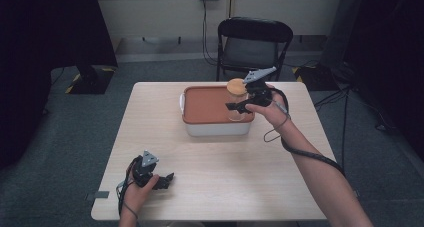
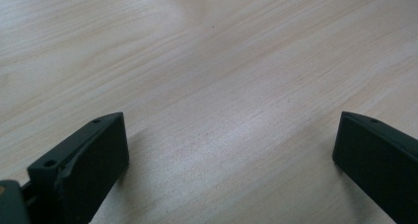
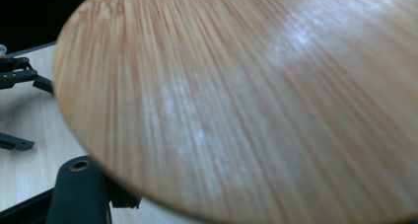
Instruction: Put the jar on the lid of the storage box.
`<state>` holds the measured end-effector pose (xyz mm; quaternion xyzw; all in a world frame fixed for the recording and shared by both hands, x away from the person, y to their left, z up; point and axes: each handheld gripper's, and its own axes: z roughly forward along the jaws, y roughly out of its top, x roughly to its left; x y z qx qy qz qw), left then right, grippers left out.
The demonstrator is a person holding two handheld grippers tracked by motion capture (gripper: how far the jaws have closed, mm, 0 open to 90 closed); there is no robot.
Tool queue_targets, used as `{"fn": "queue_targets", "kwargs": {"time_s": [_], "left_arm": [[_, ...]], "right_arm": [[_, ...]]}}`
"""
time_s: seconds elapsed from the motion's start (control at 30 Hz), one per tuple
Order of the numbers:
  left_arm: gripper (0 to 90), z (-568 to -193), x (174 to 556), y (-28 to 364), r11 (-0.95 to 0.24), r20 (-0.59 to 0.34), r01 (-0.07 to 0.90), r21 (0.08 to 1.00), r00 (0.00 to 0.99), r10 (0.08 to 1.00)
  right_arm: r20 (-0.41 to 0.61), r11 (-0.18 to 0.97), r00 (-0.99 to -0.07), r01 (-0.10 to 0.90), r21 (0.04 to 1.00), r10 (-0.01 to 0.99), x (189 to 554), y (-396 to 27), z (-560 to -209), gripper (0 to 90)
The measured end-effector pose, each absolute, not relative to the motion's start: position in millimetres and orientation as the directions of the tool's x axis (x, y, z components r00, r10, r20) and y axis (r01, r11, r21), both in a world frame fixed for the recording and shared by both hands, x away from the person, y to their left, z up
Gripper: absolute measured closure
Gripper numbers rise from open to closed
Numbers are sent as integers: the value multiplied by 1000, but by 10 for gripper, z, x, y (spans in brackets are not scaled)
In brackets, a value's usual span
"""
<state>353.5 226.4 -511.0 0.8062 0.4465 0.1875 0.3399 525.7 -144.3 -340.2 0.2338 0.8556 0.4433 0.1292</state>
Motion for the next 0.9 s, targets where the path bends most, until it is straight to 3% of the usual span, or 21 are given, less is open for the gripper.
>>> {"fn": "queue_targets", "kwargs": {"time_s": [0.9], "left_arm": [[1,-5111,3536,2263,-370,-1,592,716,531,848]], "right_arm": [[-10,488,-817,334,807,576,5507,-1344,-3528,260]]}}
